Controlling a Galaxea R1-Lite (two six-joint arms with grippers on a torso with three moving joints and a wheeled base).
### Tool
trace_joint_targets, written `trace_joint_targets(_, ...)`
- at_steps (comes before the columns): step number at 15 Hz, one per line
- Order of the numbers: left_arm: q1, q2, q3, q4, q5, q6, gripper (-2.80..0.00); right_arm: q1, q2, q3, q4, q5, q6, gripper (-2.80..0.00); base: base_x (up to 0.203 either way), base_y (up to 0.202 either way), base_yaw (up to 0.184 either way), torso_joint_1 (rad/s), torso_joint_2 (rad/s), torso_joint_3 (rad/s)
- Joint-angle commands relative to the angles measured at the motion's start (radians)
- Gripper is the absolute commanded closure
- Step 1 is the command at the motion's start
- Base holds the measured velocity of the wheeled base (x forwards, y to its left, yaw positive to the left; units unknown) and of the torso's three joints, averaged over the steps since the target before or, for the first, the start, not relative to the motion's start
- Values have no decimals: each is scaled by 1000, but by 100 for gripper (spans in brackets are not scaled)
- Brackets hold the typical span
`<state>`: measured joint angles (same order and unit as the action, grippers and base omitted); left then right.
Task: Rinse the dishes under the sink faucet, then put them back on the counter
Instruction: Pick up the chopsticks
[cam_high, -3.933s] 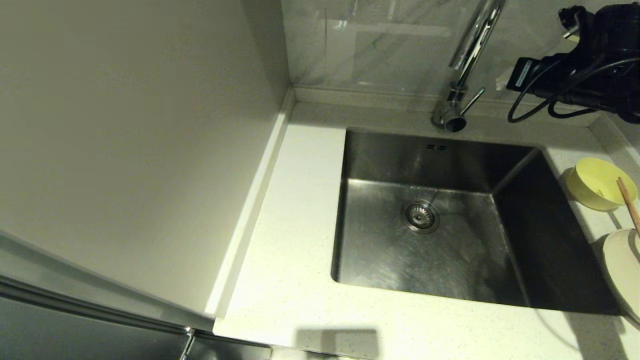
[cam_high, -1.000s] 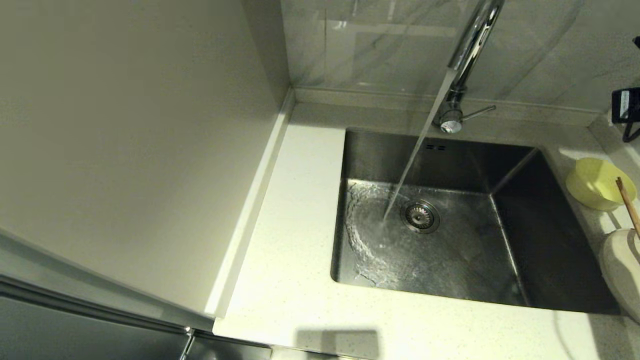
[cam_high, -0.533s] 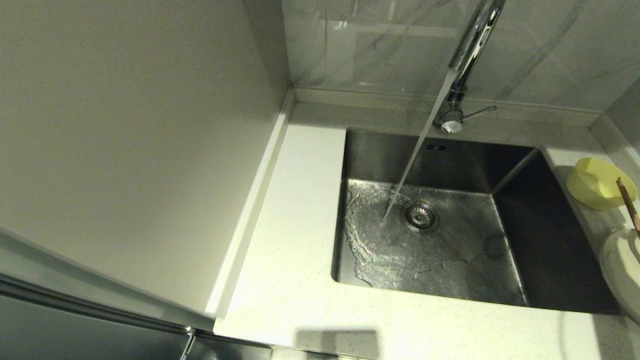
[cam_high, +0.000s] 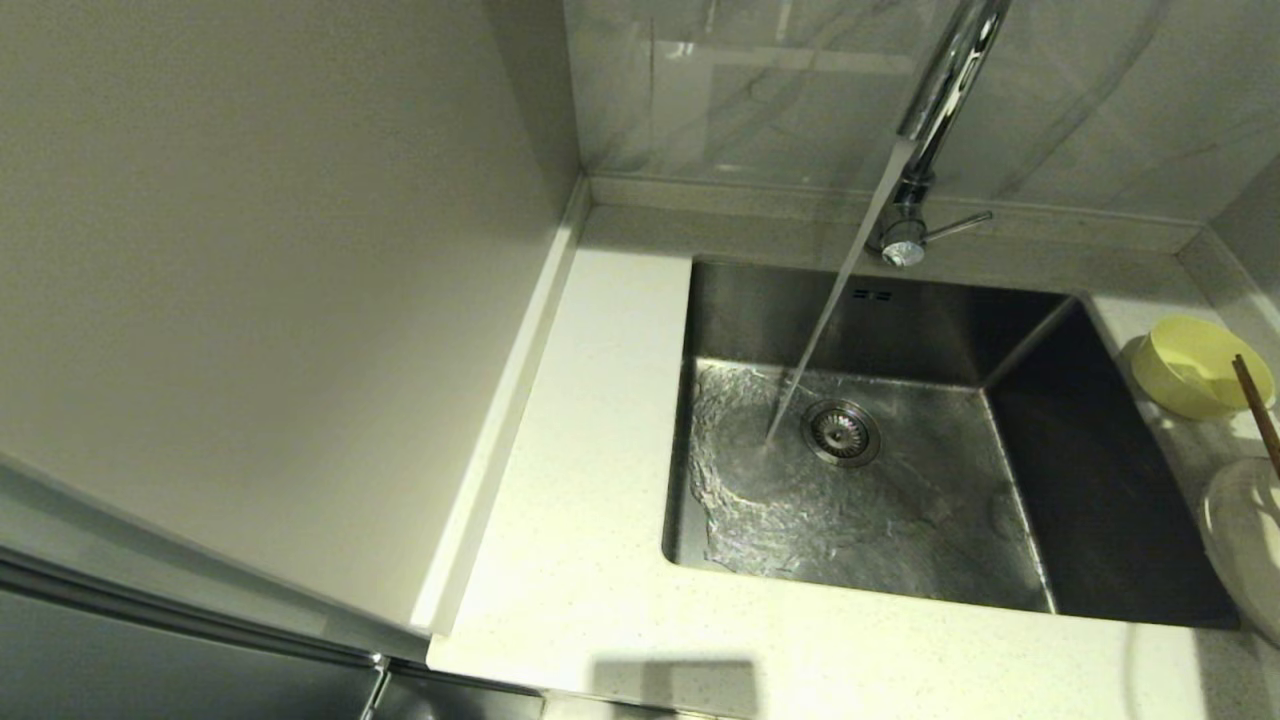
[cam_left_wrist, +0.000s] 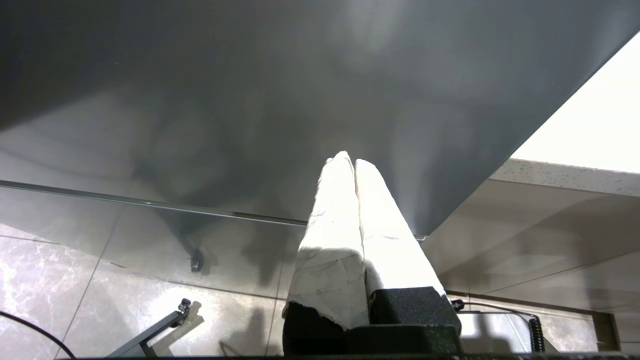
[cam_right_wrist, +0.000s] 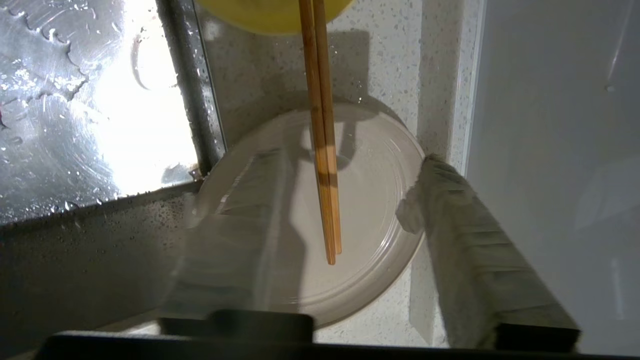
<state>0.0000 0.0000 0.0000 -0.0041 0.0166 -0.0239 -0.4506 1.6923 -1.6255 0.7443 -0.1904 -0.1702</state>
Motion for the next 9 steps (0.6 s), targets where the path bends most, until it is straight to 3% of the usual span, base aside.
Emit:
trace_joint_targets(1, 0, -2, 0, -1, 0, -1, 0, -5, 27, 2, -15, -1, -2, -280, 0, 0, 0, 0, 0, 0)
trace_joint_targets(4, 0, -2, 0, -1, 0, -1, 0, -5, 62, 6, -73, 0, -2, -280, 0, 0, 0, 0, 0, 0)
trace_joint_targets(9, 0, -2, 0, -1, 0, -1, 0, -6, 92, 132, -314, -2, -39, -280, 0, 0, 0, 0, 0, 0)
